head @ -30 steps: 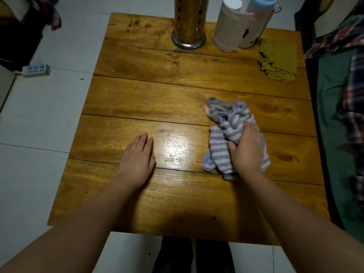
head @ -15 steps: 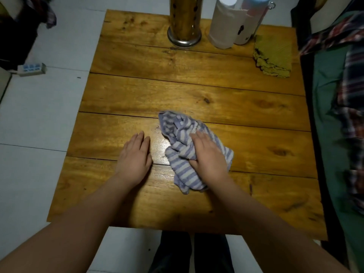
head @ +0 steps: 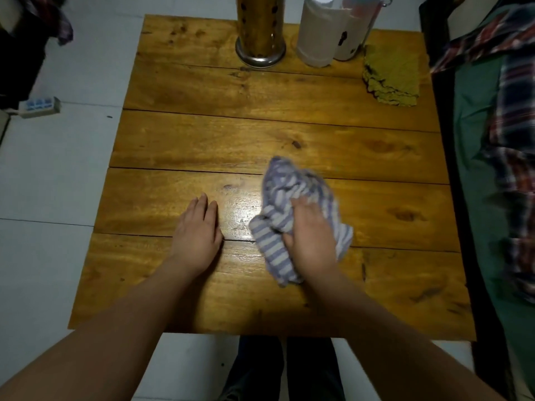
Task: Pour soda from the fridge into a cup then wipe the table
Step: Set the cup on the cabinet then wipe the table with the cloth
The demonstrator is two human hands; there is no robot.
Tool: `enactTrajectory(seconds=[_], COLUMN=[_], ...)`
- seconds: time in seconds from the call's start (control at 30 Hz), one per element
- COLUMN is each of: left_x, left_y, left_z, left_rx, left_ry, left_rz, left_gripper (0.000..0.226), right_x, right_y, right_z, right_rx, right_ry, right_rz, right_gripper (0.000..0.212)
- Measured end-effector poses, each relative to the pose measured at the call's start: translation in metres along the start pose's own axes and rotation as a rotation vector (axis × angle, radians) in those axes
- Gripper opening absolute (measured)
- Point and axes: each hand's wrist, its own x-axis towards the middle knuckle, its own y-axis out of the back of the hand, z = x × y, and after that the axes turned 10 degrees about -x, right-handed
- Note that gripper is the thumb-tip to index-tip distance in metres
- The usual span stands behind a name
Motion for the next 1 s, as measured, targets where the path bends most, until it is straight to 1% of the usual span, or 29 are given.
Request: enactTrajectory(seconds=[0.07, 0.13, 0.23, 0.33, 0.43, 0.53, 0.63, 0.73, 0.83, 0.97, 1.0], left_x=[0.001, 0.001, 0.002, 0.005, 0.011, 0.02, 0.029, 0.036, 0.038, 0.039, 0.039], left_y=[0.0, 0.0, 0.0, -0.002, -0.004, -0.007, -0.008, -0.008, -0.01, -0.014, -0.014], left_z=[0.0, 0.001, 0.006, 0.017, 0.028, 0.038, 0.048, 0.056, 0.064, 0.074, 0.078], left_rx=[0.014, 0.018, 0.037, 0.066, 0.091, 0.09, 0.098, 0.093, 0.074, 0.025, -0.001], left_ry=[0.001, 0.002, -0.006, -0.031, -0.074, -0.108, -0.102, -0.079, -0.033, 0.049, 0.068], left_rz=[-0.002, -0.001, 0.012, -0.002, -0.014, -0.009, -0.011, -0.002, 0.003, 0.019, 0.026], left_gripper=[0.06, 0.06, 0.06, 0.061, 0.061, 0.059, 0.059, 0.058, 0.058, 0.057, 0.056], right_x=[-0.012, -0.018, -0.014, -0.009, -0.002, 0.012, 0.035, 0.058, 0.077, 0.083, 0.083], right_y=[-0.01, -0.017, -0.016, -0.012, -0.003, 0.01, 0.018, 0.021, 0.024, 0.033, 0.036], right_z=[-0.013, -0.011, 0.012, 0.049, 0.093, 0.129, 0.143, 0.133, 0.108, 0.068, 0.061], right_rx=[-0.114, -0.167, -0.19, -0.184, -0.128, -0.038, -0.006, 0.012, 0.007, 0.019, 0.01], right_ry=[0.12, 0.135, 0.083, 0.005, -0.147, -0.262, -0.293, -0.302, -0.229, 0.03, 0.066], right_rz=[0.006, 0.009, 0.08, 0.093, 0.113, 0.122, 0.156, 0.136, 0.089, -0.044, -0.072], right_gripper=[0.077, 0.079, 0.074, 0.069, 0.063, 0.062, 0.059, 0.059, 0.06, 0.066, 0.068])
